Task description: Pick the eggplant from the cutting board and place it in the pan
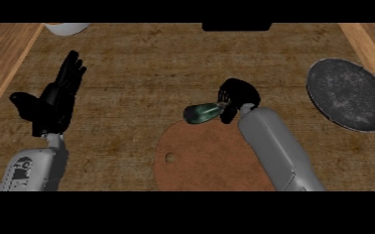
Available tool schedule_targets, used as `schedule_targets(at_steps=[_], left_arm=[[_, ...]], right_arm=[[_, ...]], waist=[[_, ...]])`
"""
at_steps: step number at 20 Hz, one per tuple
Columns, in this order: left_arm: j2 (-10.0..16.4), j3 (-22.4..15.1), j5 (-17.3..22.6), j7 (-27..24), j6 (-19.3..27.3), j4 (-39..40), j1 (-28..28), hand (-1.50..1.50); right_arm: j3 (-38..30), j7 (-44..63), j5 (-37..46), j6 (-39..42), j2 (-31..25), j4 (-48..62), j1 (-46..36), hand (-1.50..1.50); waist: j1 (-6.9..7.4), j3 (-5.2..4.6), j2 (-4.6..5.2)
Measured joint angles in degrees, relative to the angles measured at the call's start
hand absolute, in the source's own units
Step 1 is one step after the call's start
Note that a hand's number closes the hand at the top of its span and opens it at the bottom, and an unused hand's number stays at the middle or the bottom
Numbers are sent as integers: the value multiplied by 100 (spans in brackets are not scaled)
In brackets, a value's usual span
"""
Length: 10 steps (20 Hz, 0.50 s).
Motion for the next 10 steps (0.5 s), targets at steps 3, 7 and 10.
schedule_targets(at_steps=[3, 7, 10], left_arm=[[-30, -4, -21, -11, 35, 38, 2, 0], [-26, 33, -14, -42, 48, 62, 32, 0], [-8, 61, 28, -77, -1, 28, 95, 0]], right_arm=[[237, 730, 551, -876, 69, -285, -8, 150], [520, 1496, 1306, -1691, 69, -910, -84, 150], [673, 1955, 1736, -2036, 40, -1560, 72, 150]], waist=[[-17, -1, -18], [-62, -2, -40], [-73, -1, -40]])
